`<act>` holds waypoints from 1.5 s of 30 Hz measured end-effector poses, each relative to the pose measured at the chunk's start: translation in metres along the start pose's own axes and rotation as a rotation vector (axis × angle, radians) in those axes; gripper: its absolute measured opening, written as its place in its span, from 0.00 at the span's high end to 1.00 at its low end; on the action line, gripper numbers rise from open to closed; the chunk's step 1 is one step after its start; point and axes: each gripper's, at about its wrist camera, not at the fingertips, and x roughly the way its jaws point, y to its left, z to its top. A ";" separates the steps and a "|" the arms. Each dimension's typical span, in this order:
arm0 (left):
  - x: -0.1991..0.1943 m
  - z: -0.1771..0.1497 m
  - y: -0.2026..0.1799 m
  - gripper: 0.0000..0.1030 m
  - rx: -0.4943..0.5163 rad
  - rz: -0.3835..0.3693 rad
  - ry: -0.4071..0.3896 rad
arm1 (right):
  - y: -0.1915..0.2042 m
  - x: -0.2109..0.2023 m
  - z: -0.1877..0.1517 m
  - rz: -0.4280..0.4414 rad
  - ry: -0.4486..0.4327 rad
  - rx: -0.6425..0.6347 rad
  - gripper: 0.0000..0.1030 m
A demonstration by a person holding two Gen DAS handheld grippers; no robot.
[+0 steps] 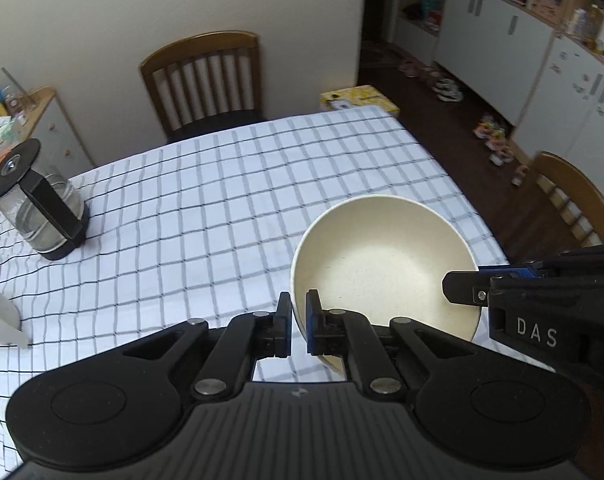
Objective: Organize plates and bowls
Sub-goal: 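Lift the cream bowl with both grippers and lower it into the pink pot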
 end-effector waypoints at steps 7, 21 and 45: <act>-0.026 -0.039 -0.037 0.95 0.073 -0.080 0.010 | -0.020 -0.044 -0.057 -0.035 -0.006 0.059 0.90; -0.015 -0.113 -0.125 0.94 0.252 -0.222 0.101 | -0.078 -0.078 -0.174 -0.145 0.039 0.226 0.90; 0.031 -0.152 -0.143 0.94 0.327 -0.234 0.191 | -0.101 -0.047 -0.222 -0.156 0.136 0.296 0.88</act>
